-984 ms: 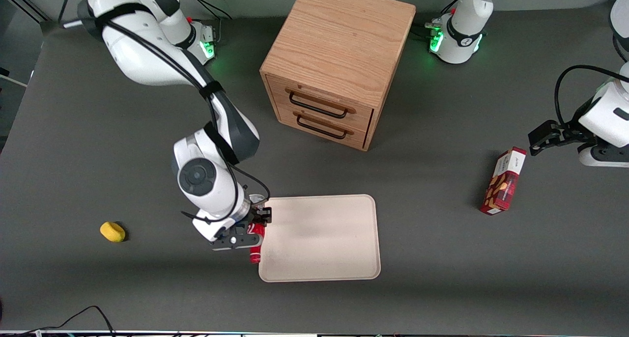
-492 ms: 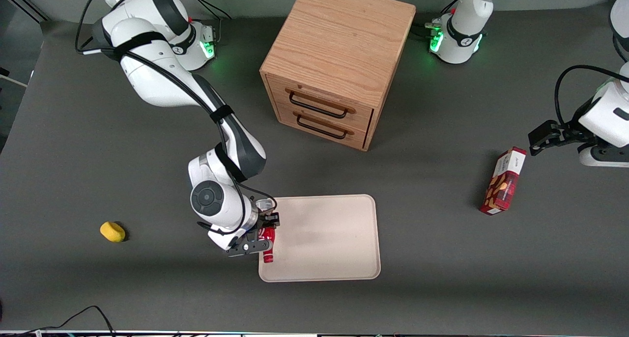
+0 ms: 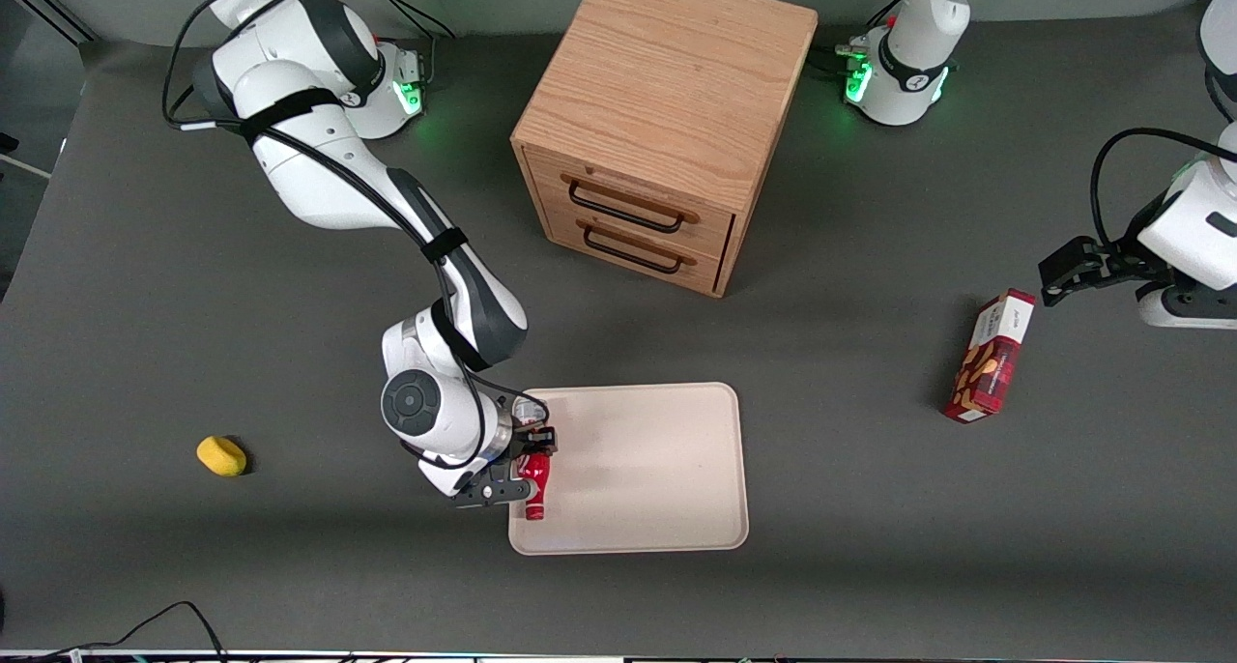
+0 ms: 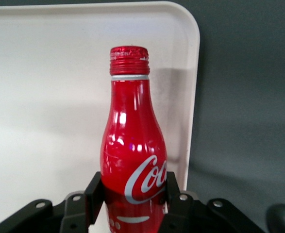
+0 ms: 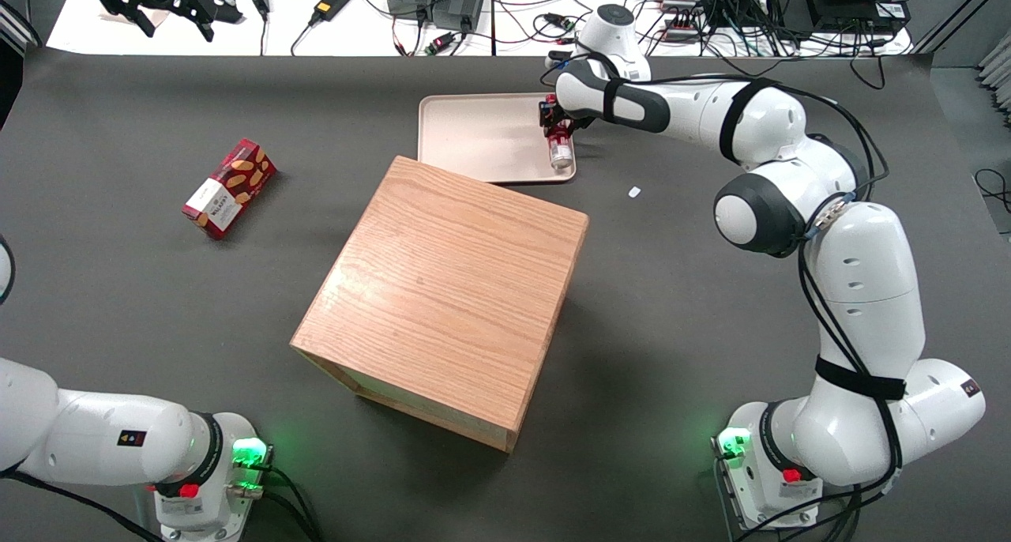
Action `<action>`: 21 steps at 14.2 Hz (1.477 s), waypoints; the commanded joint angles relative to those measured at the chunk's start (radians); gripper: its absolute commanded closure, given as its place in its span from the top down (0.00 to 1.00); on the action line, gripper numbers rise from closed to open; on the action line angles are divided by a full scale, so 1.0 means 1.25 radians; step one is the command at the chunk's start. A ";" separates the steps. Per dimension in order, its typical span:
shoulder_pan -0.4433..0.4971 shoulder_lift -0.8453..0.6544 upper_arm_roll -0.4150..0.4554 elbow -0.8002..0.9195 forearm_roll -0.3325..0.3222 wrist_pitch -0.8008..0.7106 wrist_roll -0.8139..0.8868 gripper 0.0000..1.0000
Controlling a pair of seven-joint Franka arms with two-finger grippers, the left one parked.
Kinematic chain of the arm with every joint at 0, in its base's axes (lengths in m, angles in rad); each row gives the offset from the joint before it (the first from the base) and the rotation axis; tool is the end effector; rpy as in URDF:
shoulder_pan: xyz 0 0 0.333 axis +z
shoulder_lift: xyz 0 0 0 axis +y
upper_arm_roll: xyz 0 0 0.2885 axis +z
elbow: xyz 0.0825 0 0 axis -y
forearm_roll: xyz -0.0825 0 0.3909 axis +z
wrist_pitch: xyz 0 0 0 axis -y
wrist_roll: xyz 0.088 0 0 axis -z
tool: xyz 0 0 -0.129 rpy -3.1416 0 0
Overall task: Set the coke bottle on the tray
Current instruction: 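Lower the bottle onto the tray and open the right gripper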
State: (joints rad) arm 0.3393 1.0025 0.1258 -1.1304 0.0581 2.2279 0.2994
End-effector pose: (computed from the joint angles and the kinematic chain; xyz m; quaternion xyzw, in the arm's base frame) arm 0.6922 0.3212 0.1642 -0.9953 -0.0345 -0.0188 0.0886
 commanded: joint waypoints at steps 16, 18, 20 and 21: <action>0.010 0.024 -0.010 0.024 0.020 0.039 -0.022 1.00; 0.010 0.025 -0.011 0.023 0.017 0.040 -0.025 1.00; 0.010 0.029 -0.011 0.023 0.016 0.040 -0.026 1.00; 0.010 0.029 -0.012 0.022 0.016 0.049 -0.025 1.00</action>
State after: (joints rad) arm 0.3426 1.0313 0.1226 -1.1130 0.0587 2.2765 0.2952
